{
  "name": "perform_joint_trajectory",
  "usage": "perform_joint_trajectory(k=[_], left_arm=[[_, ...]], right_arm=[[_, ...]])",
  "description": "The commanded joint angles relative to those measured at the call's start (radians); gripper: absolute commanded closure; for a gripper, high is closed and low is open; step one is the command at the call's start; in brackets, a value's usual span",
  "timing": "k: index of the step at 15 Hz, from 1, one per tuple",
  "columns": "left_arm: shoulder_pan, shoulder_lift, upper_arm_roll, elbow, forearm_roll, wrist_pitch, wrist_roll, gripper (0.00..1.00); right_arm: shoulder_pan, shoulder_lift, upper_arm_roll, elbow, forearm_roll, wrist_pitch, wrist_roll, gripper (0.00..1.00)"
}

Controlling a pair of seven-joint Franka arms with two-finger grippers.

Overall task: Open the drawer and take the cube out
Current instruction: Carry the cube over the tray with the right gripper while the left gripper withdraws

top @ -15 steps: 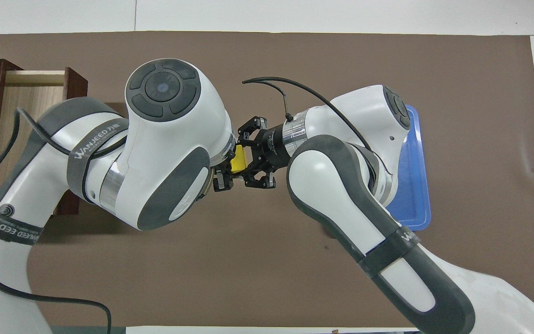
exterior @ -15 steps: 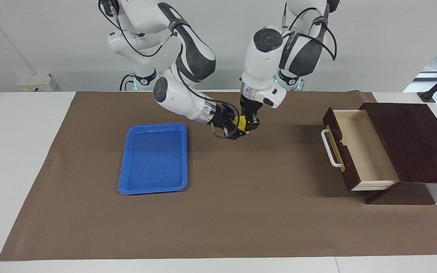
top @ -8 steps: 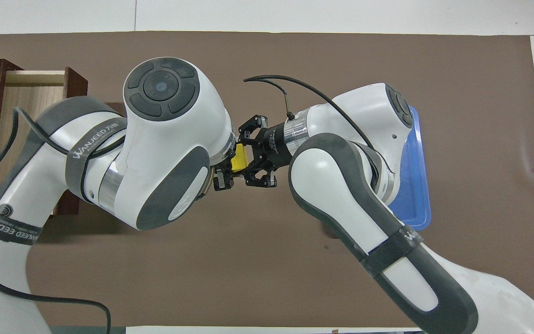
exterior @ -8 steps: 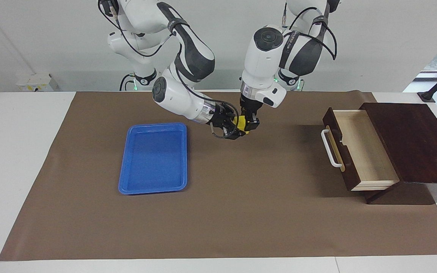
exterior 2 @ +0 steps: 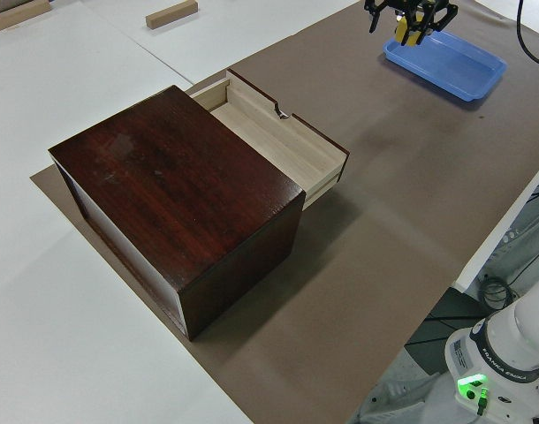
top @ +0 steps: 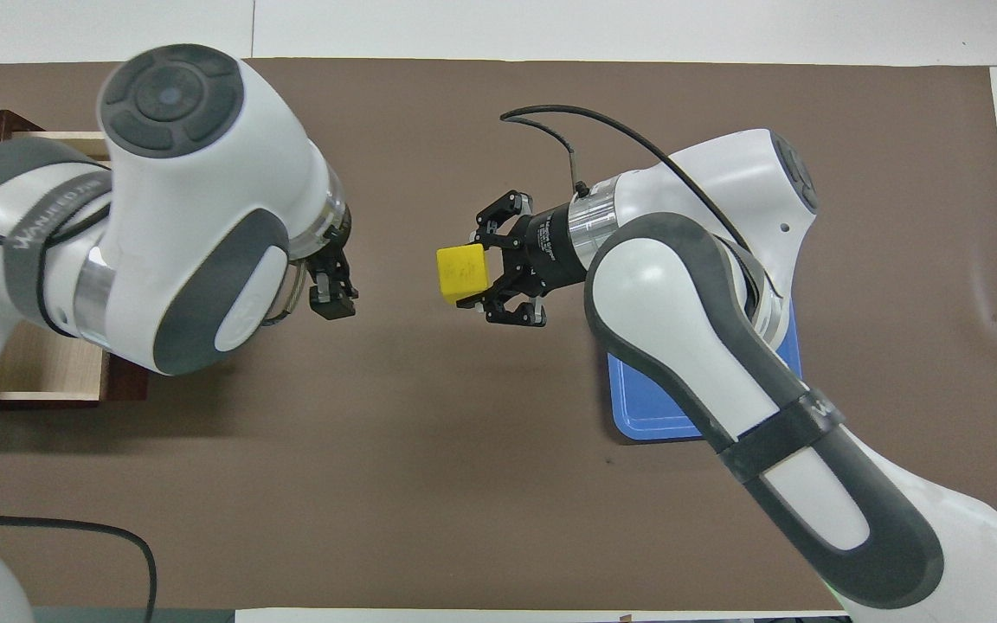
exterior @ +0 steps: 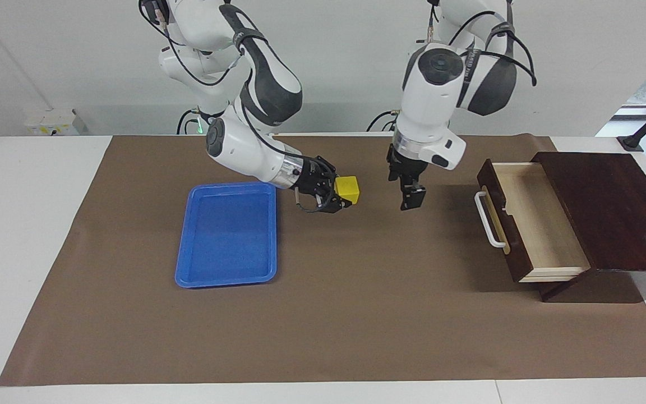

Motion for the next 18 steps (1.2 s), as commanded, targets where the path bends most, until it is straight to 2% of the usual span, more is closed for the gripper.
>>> perform_joint_trajectory(k=[1, 5, 9, 12, 14, 18], left_arm=[[0.047, -0.012, -0.007, -0.037, 0.019, -0.016, 0.09, 0.0], [0.078, -0.078, -0.007, -0.185, 0.136, 0.038, 0.25, 0.0], [0.144, -0.106, -0.006, -0.271, 0.229, 0.105, 0.339, 0.0], [0.183, -0.14, -0.006, -0.352, 0.285, 0.182, 0.388, 0.0], [0.257, -0.138, -0.007, -0.361, 0.286, 0.225, 0.428, 0.0], [0.311, -0.137, -0.007, -0.396, 0.285, 0.268, 0.506, 0.0]], right_arm=[[-0.037, -0.009, 0.002, 0.005, 0.025, -0.041, -0.002, 1.0], [-0.15, -0.008, -0.002, -0.003, 0.001, -0.125, -0.057, 1.0], [-0.261, -0.02, -0.004, -0.035, -0.068, -0.24, -0.13, 1.0], [-0.318, -0.018, -0.004, -0.05, -0.128, -0.262, -0.176, 1.0], [-0.377, -0.011, -0.004, -0.076, -0.162, -0.265, -0.254, 1.0], [-0.485, 0.05, -0.004, -0.09, -0.272, -0.29, -0.414, 1.0]])
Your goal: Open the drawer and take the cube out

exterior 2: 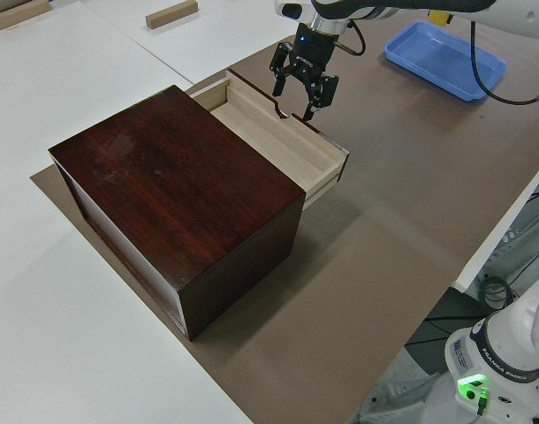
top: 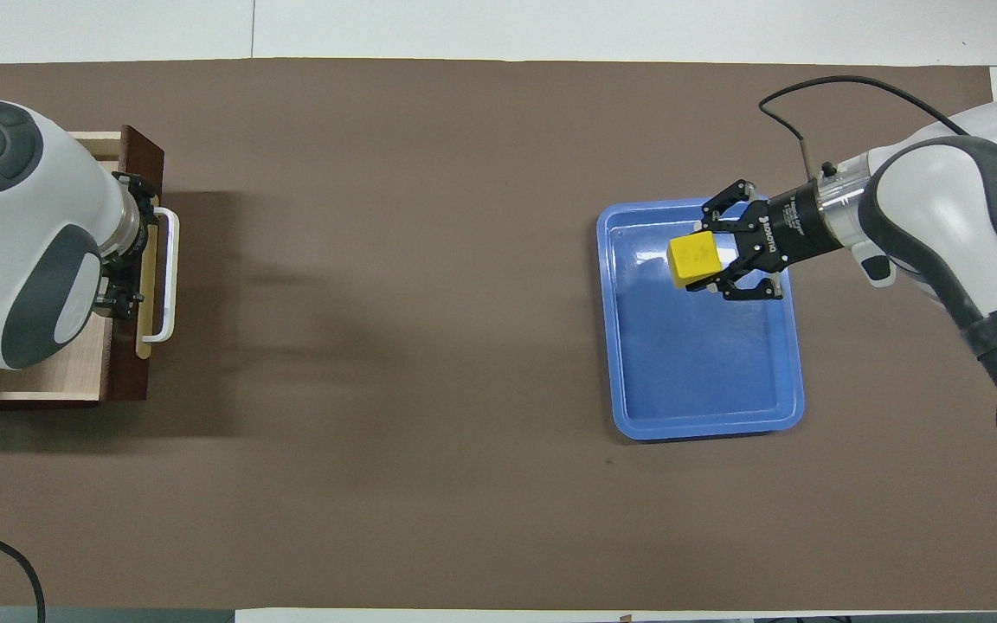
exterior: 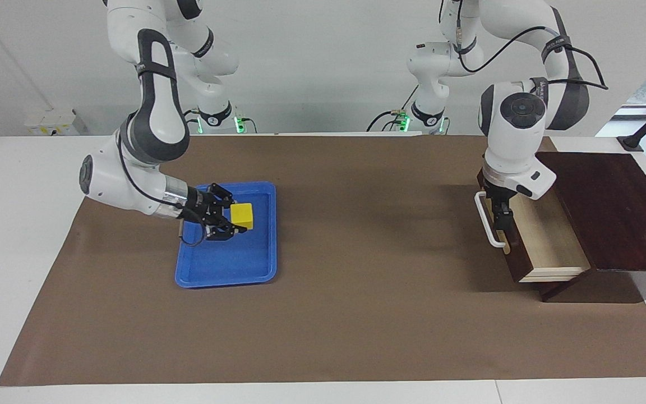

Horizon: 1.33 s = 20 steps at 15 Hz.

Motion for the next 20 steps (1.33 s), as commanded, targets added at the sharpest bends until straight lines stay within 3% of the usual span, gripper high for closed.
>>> perform_joint_trajectory(k=[1, 6, 13, 20], left_arm=[[0.053, -0.035, -0.009, -0.083, 0.017, 0.089, 0.029, 0.0], [0.136, -0.026, -0.009, -0.083, 0.019, 0.139, 0.137, 0.0], [0.245, -0.02, -0.009, -0.078, 0.02, 0.187, 0.228, 0.0], [0.228, -0.009, -0.016, -0.022, 0.009, 0.102, 0.237, 0.0]], right_arm=[[-0.069, 0.034, 0.016, -0.014, -0.064, -0.007, -0.103, 1.0], [-0.142, 0.088, 0.011, -0.017, -0.083, 0.037, -0.224, 1.0], [-0.138, 0.131, 0.013, -0.051, -0.072, 0.151, -0.254, 1.0], [-0.118, 0.145, 0.013, -0.054, -0.037, 0.189, -0.32, 1.0]])
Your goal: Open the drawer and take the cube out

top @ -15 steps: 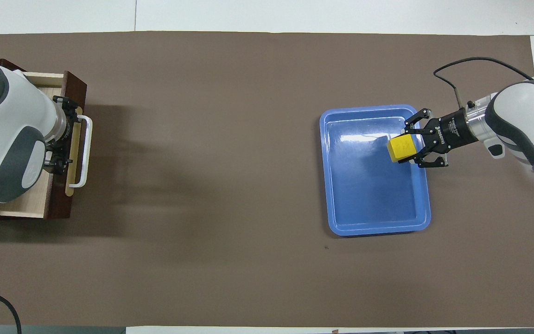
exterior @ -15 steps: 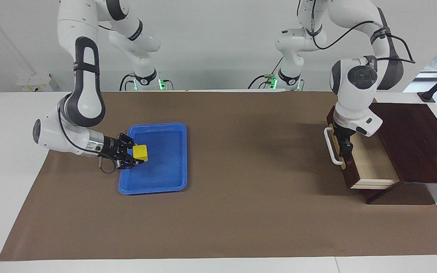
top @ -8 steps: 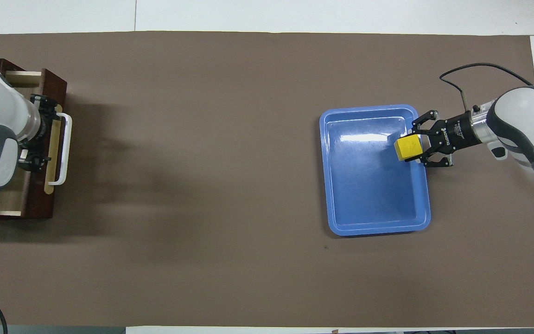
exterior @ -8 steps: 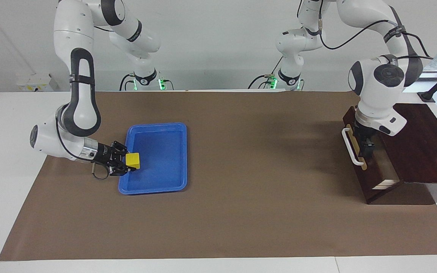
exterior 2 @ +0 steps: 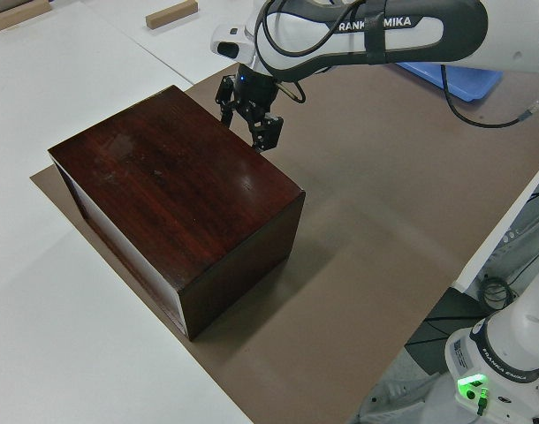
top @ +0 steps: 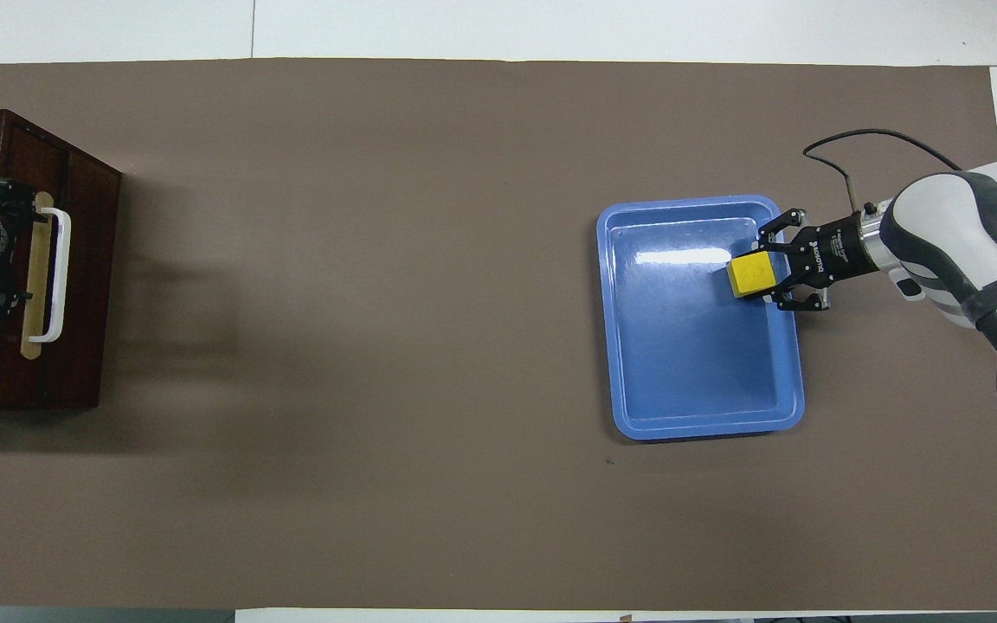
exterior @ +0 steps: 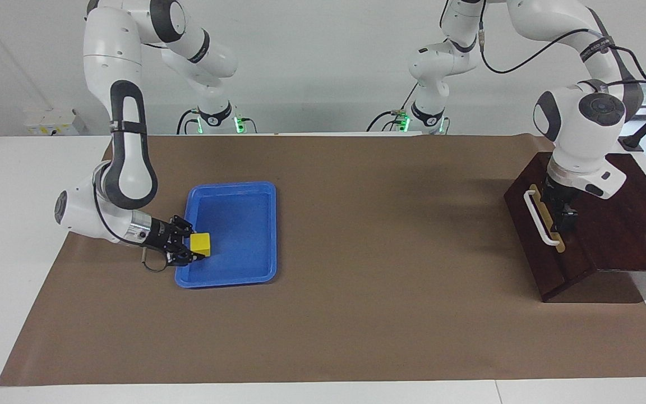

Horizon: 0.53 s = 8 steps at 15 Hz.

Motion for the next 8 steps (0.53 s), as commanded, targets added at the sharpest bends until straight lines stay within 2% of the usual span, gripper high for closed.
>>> perform_joint_trajectory(k=[1, 3, 5, 6, 7, 8], left_arm=[[-0.028, 0.021, -0.012, 0.068, 0.004, -0.09, 0.024, 0.0], [-0.08, 0.044, -0.011, 0.169, -0.077, -0.163, 0.078, 0.0], [-0.085, 0.056, -0.012, 0.252, -0.143, -0.251, 0.18, 0.0], [-0.086, 0.052, -0.014, 0.275, -0.173, -0.286, 0.264, 0.0], [-0.086, 0.042, -0.014, 0.293, -0.218, -0.303, 0.324, 0.0], [-0.085, 0.035, -0.014, 0.309, -0.257, -0.334, 0.36, 0.0]], right_arm=[[-0.001, 0.001, 0.003, -0.008, 0.023, 0.017, -0.058, 1.0], [-0.002, 0.001, 0.003, -0.008, 0.023, 0.016, -0.058, 1.0], [-0.002, 0.001, 0.003, -0.008, 0.023, 0.014, -0.058, 0.98], [-0.004, -0.001, 0.001, -0.008, 0.023, 0.013, -0.057, 0.37], [-0.004, -0.001, 0.001, -0.006, 0.022, 0.006, -0.055, 0.0], [-0.005, -0.001, 0.001, -0.002, 0.017, 0.002, -0.054, 0.0]])
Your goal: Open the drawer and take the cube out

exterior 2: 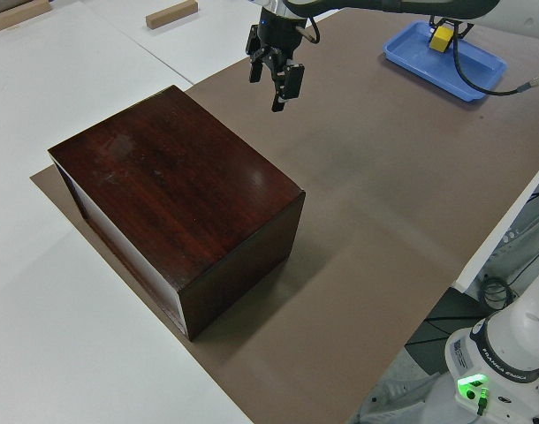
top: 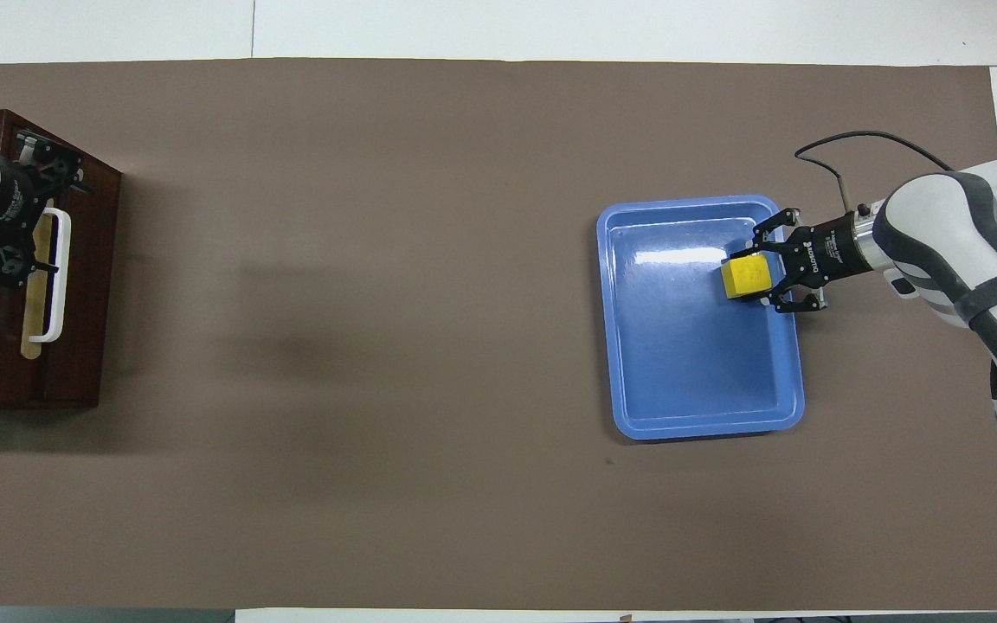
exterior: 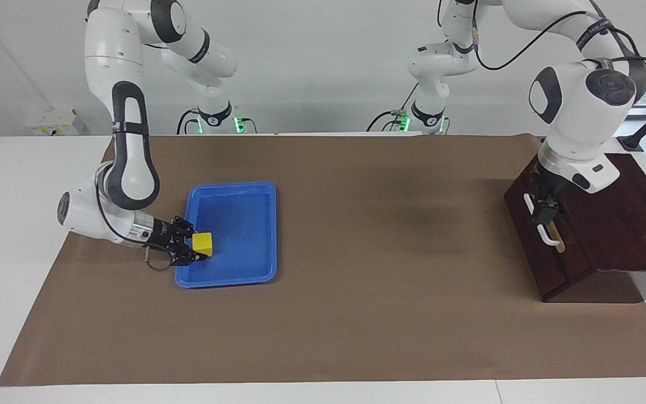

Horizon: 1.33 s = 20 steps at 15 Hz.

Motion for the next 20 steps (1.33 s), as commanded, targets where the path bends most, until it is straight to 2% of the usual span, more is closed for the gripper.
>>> perform_joint_trajectory(k=[1, 5, 8, 10, 14, 20], left_arm=[[0.001, -0.01, 0.008, 0.073, -0.077, -0.118, 0.146, 0.0], [0.001, -0.082, 0.008, 0.07, -0.085, -0.195, 0.444, 0.0], [0.011, -0.108, 0.014, 0.059, -0.085, -0.226, 0.831, 0.0], [0.03, -0.113, 0.02, 0.047, -0.087, -0.223, 1.029, 0.0], [0.019, -0.126, 0.009, 0.034, -0.113, -0.22, 1.063, 0.0], [-0.068, -0.128, 0.002, 0.031, -0.113, -0.227, 1.086, 0.0]], right_arm=[[-0.007, -0.002, 0.001, 0.0, 0.009, -0.007, -0.029, 0.0], [-0.002, -0.015, -0.002, 0.035, -0.003, -0.073, -0.015, 0.0], [0.001, -0.043, 0.001, 0.109, -0.136, -0.15, -0.017, 0.0], [0.021, -0.101, 0.007, 0.131, -0.238, -0.188, -0.042, 0.0], [0.056, -0.209, 0.008, 0.14, -0.4, -0.225, -0.33, 0.0], [0.064, -0.376, 0.012, 0.146, -0.505, -0.363, -0.611, 0.0]])
